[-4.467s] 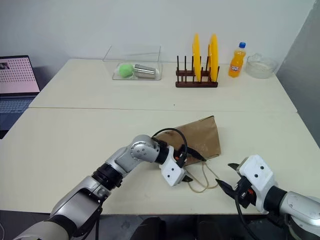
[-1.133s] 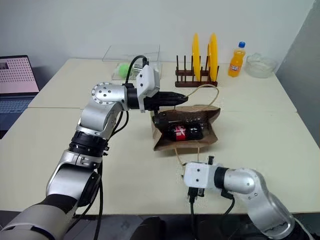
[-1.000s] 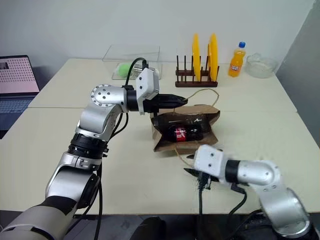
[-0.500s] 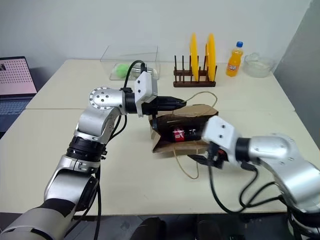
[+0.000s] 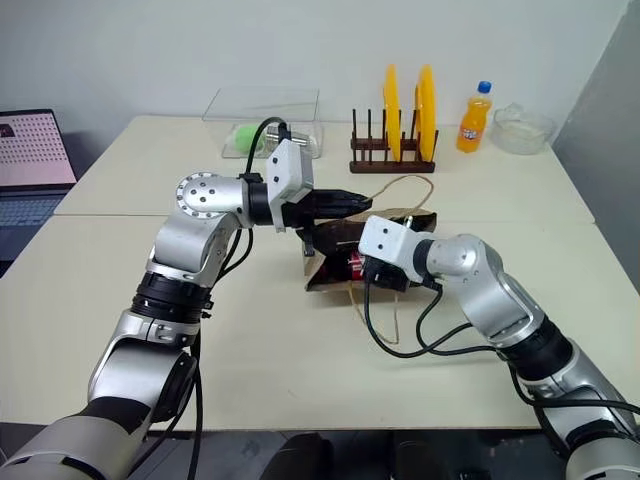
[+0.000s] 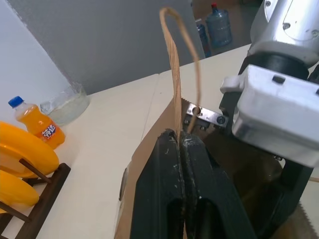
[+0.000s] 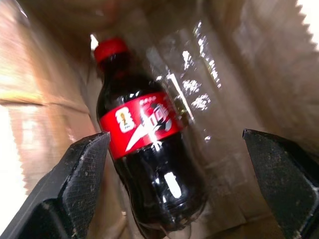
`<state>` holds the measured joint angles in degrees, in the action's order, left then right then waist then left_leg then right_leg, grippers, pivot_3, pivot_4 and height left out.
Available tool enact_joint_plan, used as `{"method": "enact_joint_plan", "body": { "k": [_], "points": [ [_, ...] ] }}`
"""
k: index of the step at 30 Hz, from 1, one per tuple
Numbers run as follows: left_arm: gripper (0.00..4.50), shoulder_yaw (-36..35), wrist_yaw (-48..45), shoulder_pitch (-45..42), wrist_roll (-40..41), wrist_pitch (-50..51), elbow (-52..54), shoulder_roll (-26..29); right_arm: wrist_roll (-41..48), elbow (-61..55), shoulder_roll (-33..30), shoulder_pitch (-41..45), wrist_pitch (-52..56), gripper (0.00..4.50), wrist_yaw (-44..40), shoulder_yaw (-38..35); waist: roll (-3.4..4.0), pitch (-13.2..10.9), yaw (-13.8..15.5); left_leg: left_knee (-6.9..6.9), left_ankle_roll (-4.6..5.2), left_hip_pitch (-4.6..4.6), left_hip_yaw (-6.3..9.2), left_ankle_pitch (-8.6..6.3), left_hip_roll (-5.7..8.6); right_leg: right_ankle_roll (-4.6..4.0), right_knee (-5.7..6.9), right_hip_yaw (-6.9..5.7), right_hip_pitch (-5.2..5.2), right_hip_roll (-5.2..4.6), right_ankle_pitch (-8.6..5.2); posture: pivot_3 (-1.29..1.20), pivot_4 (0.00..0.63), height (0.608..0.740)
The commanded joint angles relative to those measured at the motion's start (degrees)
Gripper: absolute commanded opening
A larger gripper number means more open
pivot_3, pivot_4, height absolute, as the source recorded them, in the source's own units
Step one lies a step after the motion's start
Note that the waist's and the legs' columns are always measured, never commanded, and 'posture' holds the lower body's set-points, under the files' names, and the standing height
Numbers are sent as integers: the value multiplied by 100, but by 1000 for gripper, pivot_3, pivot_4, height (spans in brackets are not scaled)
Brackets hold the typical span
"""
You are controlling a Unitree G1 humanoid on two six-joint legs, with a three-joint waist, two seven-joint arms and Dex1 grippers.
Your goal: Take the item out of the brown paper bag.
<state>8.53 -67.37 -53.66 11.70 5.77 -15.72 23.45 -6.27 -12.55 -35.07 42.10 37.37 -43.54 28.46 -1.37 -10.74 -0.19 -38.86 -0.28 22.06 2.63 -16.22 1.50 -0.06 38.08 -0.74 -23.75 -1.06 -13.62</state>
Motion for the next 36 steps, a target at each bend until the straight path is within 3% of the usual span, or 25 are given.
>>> {"method": "enact_joint_plan", "body": {
  "k": [1, 10, 24, 27, 30, 36],
  "points": [
    [0, -107, 38, -74, 120, -62, 227, 15, -528, 212, -147, 280, -430, 4464, -288, 367, 0, 0, -5, 0, 0, -1, 1, 0, 0, 0, 1, -1, 0, 0, 0, 0, 150, 740],
    [0, -100, 42, -86, 144, -84, 212, 17, -1654, 991, -120, 699, -1480, 4464, -558, 891, 0, 0, -14, 0, -1, -2, 1, 1, -1, 0, 5, -2, -5, 2, 0, 0, 150, 740],
    [0, -55, 49, -58, 153, -118, 200, -19, -2375, 2602, 684, 1183, -2101, 4464, -1133, 1109, 1, 0, -29, 0, -15, -3, 0, 9, -1, -2, 9, -1, -5, 2, 1, 0, 150, 740],
    [0, -56, 65, -45, 133, -137, 182, -11, -2363, 2527, 719, 1155, -2139, 3915, -1218, 1001, 1, 0, -29, 0, -15, -3, 0, 9, -1, -2, 9, -1, -5, 1, 1, 0, 150, 740],
    [0, -50, 78, -26, 82, -182, 125, 19, -2307, 2220, 677, 1153, -2175, 3005, -1323, 863, 1, 0, -29, 0, -15, -4, 1, 9, -1, -3, 10, -1, -6, 1, 2, 0, 150, 740],
    [0, -15, 181, -72, -157, -419, -185, 67, -2173, 1435, 515, 1173, -2217, 2971, -1542, 540, 1, 0, -27, -2, -19, 24, -3, 11, -1, -3, 22, 2, -35, 1, 2, 0, 150, 740]
  ]
}}
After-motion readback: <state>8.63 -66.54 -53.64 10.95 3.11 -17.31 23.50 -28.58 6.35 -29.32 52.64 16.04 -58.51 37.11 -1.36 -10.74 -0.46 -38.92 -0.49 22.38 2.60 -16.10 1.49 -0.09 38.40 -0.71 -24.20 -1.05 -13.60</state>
